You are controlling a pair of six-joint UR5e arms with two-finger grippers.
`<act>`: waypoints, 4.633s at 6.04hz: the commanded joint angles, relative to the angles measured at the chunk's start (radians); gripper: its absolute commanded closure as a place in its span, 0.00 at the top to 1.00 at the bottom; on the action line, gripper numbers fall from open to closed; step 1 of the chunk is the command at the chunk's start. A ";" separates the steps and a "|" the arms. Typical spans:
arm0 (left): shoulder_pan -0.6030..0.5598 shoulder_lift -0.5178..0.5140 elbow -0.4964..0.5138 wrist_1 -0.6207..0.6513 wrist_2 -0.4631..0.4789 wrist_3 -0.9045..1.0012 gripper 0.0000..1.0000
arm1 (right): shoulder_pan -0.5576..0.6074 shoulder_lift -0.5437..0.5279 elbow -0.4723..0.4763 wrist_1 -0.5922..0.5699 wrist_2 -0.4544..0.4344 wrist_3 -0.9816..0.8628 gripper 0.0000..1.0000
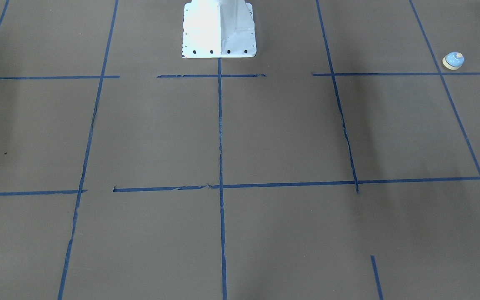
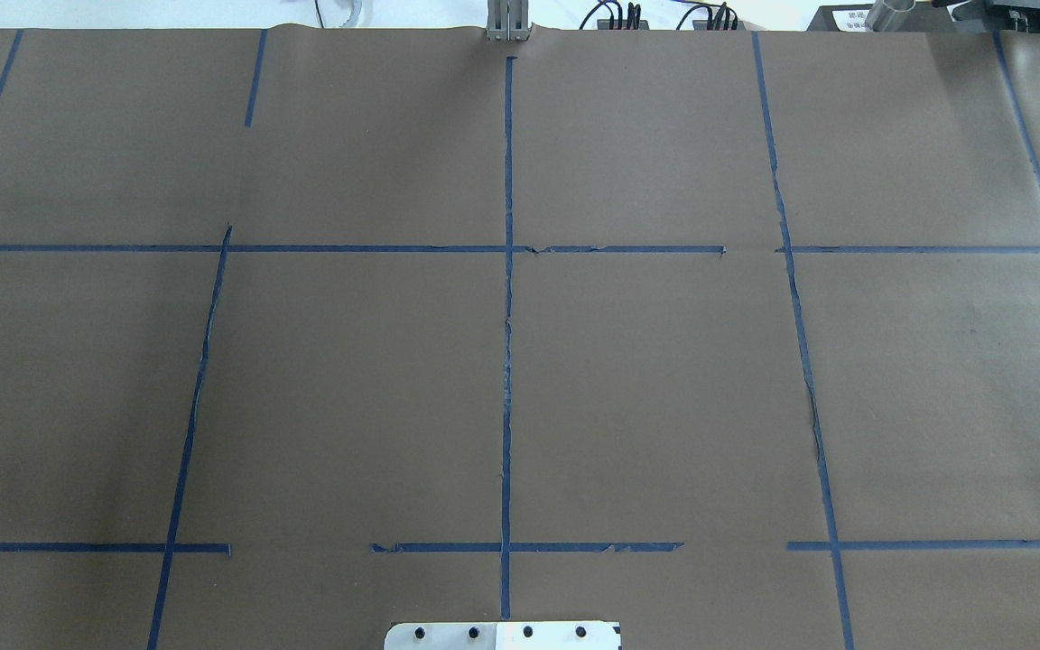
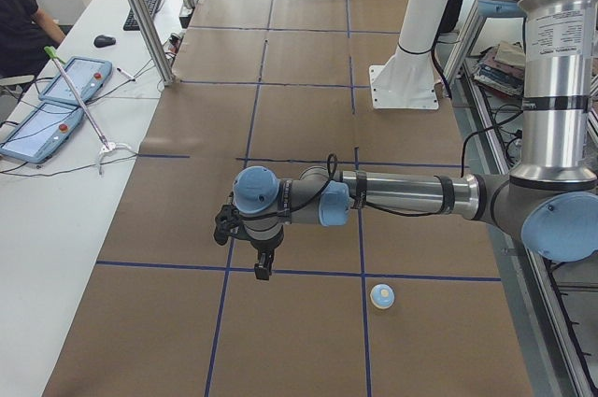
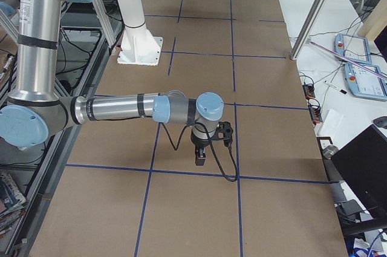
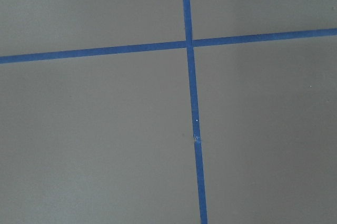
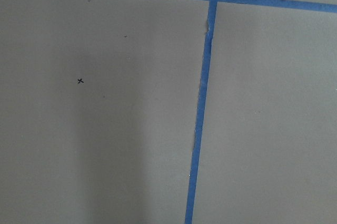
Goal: Place and press bell with both arms
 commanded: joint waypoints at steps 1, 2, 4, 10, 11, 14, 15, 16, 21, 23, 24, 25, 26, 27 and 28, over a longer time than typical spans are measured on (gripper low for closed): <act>0.006 0.024 -0.005 -0.038 0.005 0.035 1.00 | 0.000 0.000 0.012 0.002 0.002 0.001 1.00; 0.006 0.024 0.007 -0.039 0.002 0.030 1.00 | 0.000 0.000 0.014 0.002 0.001 0.001 1.00; 0.006 0.030 0.004 -0.037 0.001 0.030 1.00 | -0.001 0.001 0.014 0.002 0.001 0.004 1.00; 0.007 0.119 -0.030 -0.112 -0.001 0.014 1.00 | -0.003 0.003 0.027 0.042 0.011 0.006 1.00; 0.018 0.183 -0.031 -0.205 0.001 -0.109 1.00 | -0.006 0.003 0.027 0.062 0.022 0.009 1.00; 0.186 0.364 -0.030 -0.506 0.008 -0.309 1.00 | -0.006 0.001 0.026 0.111 0.034 0.009 1.00; 0.240 0.404 -0.028 -0.517 0.010 -0.324 1.00 | -0.006 0.000 0.027 0.111 0.036 0.009 1.00; 0.251 0.447 -0.028 -0.551 0.010 -0.376 1.00 | -0.006 0.000 0.026 0.111 0.037 0.009 1.00; 0.414 0.484 0.030 -0.602 0.013 -0.417 1.00 | -0.009 -0.002 0.032 0.111 0.039 0.003 1.00; 0.457 0.483 0.058 -0.615 0.013 -0.422 1.00 | -0.011 -0.002 0.032 0.111 0.039 0.001 1.00; 0.484 0.481 0.073 -0.615 0.013 -0.428 1.00 | -0.011 -0.002 0.032 0.111 0.037 0.001 1.00; 0.515 0.475 0.076 -0.615 0.013 -0.427 1.00 | -0.011 -0.002 0.032 0.111 0.037 0.001 1.00; 0.527 0.452 0.111 -0.620 0.013 -0.422 1.00 | -0.011 -0.002 0.032 0.111 0.037 0.001 1.00; 0.552 0.443 0.121 -0.621 0.010 -0.424 1.00 | -0.011 -0.002 0.032 0.111 0.039 0.001 1.00; 0.555 0.441 0.128 -0.623 0.008 -0.422 1.00 | -0.011 -0.002 0.035 0.111 0.039 0.001 1.00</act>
